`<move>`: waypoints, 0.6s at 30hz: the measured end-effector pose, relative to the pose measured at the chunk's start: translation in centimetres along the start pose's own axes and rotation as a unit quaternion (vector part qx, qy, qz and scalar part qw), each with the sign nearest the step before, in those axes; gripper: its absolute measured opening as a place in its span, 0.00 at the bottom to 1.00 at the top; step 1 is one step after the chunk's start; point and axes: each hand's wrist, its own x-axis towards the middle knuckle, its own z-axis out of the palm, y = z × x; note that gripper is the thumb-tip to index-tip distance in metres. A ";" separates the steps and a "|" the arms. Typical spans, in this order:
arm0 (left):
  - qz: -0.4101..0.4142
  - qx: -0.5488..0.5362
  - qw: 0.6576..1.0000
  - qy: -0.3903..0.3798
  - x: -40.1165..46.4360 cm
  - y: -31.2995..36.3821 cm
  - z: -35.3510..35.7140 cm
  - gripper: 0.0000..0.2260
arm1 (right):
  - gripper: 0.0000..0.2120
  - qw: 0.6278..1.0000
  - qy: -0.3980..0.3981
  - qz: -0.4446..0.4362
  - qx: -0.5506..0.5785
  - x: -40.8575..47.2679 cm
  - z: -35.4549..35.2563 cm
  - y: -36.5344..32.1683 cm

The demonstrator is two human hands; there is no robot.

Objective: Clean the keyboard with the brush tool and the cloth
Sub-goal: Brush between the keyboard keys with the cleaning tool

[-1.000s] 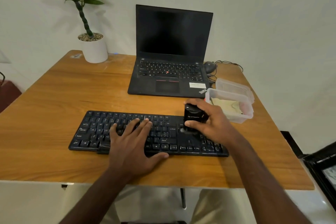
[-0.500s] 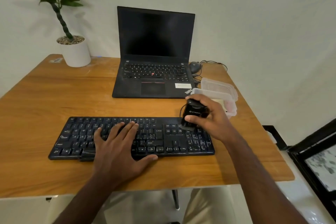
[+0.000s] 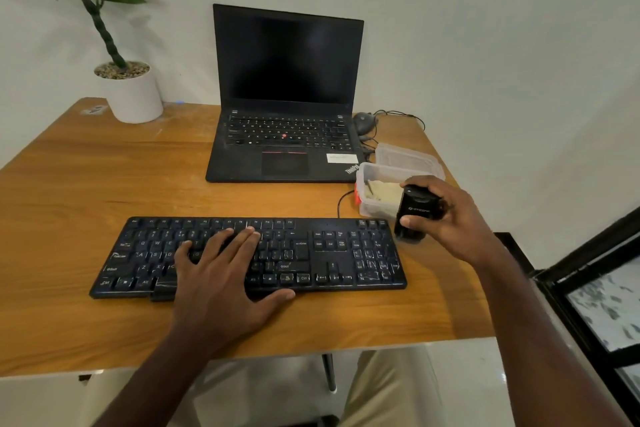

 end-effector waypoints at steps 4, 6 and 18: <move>0.006 0.000 1.000 -0.001 0.0 0.0 0.0 0.47 | 0.24 0.999 -0.028 0.004 0.033 0.1 2.7 -0.6; 0.005 0.000 1.000 0.000 0.0 0.1 0.0 0.46 | 0.24 0.997 -0.042 0.003 0.063 0.6 4.5 -1.0; 0.003 -0.003 1.000 0.000 0.0 0.0 0.1 0.47 | 0.23 0.995 -0.071 0.012 0.076 1.2 4.5 -1.4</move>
